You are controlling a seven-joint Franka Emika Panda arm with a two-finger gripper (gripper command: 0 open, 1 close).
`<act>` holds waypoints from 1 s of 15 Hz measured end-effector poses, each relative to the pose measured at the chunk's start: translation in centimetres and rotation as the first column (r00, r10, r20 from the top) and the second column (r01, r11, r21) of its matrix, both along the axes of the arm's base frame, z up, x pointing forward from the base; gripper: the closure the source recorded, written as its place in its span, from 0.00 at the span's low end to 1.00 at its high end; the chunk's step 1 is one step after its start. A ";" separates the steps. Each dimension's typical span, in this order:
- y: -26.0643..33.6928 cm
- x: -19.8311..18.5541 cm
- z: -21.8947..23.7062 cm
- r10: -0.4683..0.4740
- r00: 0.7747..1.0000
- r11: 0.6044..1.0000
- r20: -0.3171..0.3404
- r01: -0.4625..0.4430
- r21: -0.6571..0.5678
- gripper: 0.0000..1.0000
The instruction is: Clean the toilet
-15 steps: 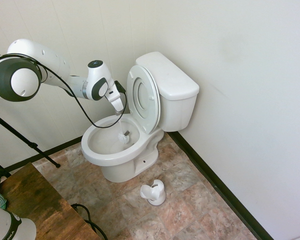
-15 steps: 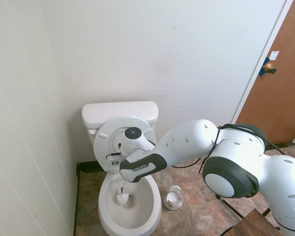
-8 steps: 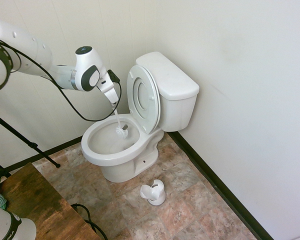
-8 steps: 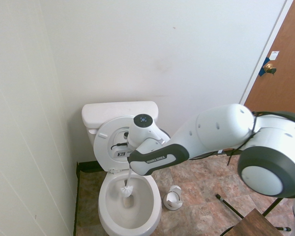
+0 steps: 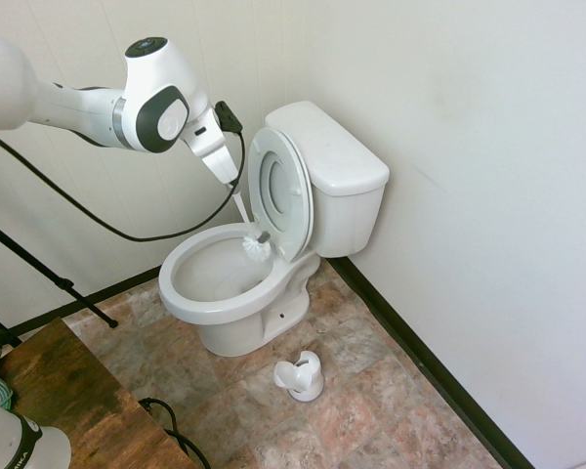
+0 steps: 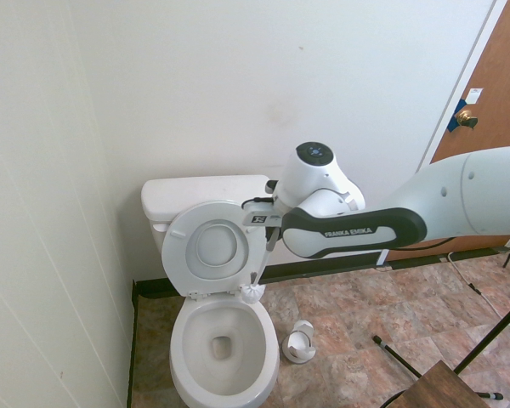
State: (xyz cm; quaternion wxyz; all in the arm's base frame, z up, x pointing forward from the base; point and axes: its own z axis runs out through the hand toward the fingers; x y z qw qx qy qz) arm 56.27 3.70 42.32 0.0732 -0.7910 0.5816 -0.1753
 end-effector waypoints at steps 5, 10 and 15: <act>-8.2 -0.1 -3.3 -0.116 0.993 0.993 -0.032 0.115 -0.027 1.00; -14.3 0.0 -7.8 -0.197 0.979 0.980 -0.057 0.194 -0.052 1.00; -16.2 -0.1 -9.6 -0.204 0.977 0.978 -0.061 0.201 -0.050 1.00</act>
